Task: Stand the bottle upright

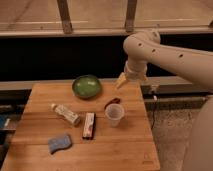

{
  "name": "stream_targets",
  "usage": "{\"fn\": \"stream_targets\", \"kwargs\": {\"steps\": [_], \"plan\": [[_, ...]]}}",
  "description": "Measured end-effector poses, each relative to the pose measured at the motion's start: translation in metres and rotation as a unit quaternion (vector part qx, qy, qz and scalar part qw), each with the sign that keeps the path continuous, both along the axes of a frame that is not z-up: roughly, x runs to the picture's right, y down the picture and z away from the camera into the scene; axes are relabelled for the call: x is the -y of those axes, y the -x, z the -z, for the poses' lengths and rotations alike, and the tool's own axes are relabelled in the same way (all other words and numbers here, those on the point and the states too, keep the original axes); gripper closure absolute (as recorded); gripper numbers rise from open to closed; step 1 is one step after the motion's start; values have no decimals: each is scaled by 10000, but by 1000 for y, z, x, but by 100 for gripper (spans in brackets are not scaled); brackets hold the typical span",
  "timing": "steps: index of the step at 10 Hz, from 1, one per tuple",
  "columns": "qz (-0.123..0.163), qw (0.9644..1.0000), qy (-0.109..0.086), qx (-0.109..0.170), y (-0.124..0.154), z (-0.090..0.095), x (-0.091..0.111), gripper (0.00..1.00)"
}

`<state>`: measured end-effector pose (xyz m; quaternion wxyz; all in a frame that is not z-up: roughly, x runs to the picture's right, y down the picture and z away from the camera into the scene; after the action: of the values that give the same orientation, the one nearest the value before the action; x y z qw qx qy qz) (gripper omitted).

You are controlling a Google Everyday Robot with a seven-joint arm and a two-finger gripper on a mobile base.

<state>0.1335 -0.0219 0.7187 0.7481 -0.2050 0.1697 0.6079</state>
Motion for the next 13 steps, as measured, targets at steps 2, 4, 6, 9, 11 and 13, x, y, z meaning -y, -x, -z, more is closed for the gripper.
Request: {"fn": "stream_targets", "kwargs": {"steps": [2, 4, 6, 9, 11, 13], "plan": [[3, 10000, -1, 6, 0, 0, 0, 20], [158, 9997, -72, 146, -3, 1, 8, 20], [391, 9984, -118, 379, 15, 1, 15, 20], [833, 9913, -270, 979, 87, 4, 27, 20], [1189, 9818, -312, 1446, 147, 8, 27, 20], [1539, 9686, -347, 1921, 203, 17, 22, 20]]}}
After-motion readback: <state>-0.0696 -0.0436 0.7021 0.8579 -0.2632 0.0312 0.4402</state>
